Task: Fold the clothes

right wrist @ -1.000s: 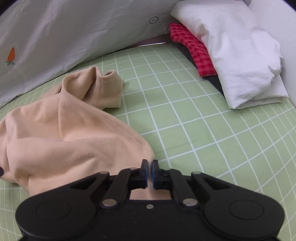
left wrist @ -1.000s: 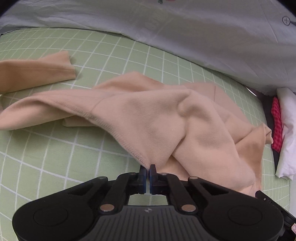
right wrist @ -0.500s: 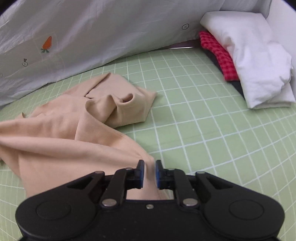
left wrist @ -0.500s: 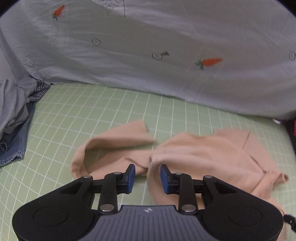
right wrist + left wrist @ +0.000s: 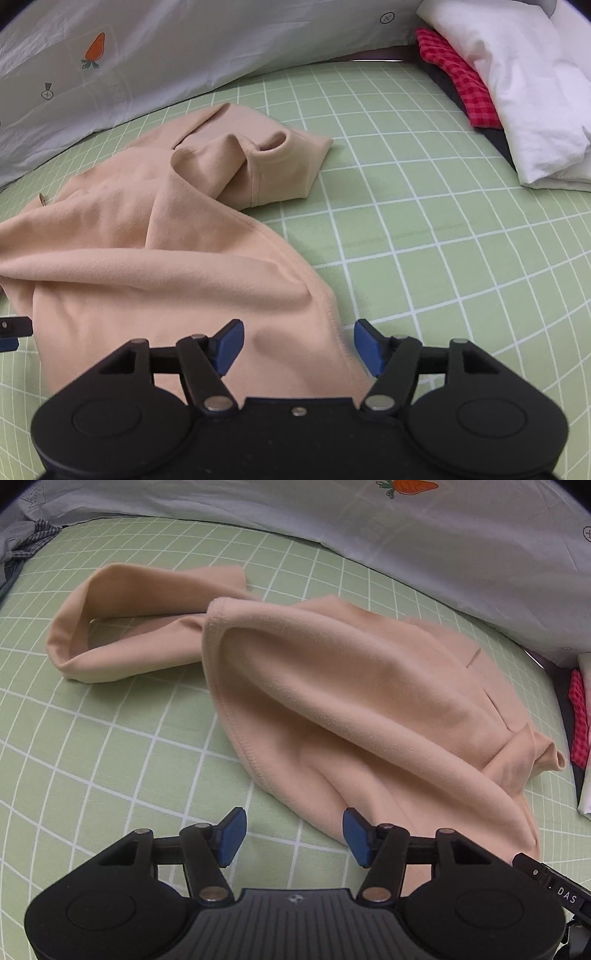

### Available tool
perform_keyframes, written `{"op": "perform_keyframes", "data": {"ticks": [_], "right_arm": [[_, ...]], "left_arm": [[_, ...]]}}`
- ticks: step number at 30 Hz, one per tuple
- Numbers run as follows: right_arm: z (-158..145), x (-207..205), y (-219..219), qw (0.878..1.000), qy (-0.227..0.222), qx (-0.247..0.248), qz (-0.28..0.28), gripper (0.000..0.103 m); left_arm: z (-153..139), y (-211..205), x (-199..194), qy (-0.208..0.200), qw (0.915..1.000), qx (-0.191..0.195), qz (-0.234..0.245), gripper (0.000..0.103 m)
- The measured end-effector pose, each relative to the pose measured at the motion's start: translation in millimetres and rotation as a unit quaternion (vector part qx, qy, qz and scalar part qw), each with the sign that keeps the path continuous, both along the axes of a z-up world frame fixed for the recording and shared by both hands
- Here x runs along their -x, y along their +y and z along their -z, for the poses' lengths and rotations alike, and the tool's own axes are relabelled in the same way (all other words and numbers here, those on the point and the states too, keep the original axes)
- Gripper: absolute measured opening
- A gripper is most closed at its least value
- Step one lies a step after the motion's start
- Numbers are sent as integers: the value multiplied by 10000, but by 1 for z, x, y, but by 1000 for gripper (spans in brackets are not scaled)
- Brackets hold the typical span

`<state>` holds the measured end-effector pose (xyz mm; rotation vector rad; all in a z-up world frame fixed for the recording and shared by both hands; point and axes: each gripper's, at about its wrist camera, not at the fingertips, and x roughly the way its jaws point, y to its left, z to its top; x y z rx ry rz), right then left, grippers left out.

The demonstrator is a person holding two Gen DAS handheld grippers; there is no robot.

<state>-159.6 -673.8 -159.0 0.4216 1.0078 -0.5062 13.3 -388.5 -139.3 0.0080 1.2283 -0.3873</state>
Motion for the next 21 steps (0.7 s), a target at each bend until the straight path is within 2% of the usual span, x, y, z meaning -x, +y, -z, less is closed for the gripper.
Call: {"op": "perform_keyframes", "data": {"ticks": [1, 3, 4, 5, 6, 7, 8, 11, 14, 21], "right_arm": [[1, -1, 0, 10000, 0, -15, -5, 63], [3, -2, 0, 10000, -63, -9, -18, 57], [4, -2, 0, 10000, -92, -4, -26, 46], [3, -3, 1, 9999, -80, 65, -87, 33], [3, -4, 2, 9998, -59, 127, -167, 27], [2, -5, 3, 9995, -40, 187, -244, 13], [1, -4, 4, 9993, -57, 221, -288, 6], [-8, 1, 9, 9986, -168, 331, -372, 6], [-23, 16, 17, 9975, -429, 417, -364, 6], [-48, 60, 44, 9935, -1056, 231, -363, 5]], "left_arm": [[1, -1, -2, 9, 10000, 7, -2, 54], [3, -1, -7, 51, 10000, 56, -9, 40], [4, -1, -10, 72, 9999, 80, -12, 33], [6, 0, -13, 163, 9997, 157, -43, 20], [9, 1, -16, 261, 9995, 193, -47, 12], [10, 1, -17, 294, 9994, 188, -78, 9], [10, 2, -18, 299, 9993, 204, -103, 6], [-3, 7, -15, 118, 9997, 181, -142, 5], [-29, 20, -2, -353, 9991, 62, -217, 4], [-76, 68, 34, -839, 9943, 78, -648, 4]]}}
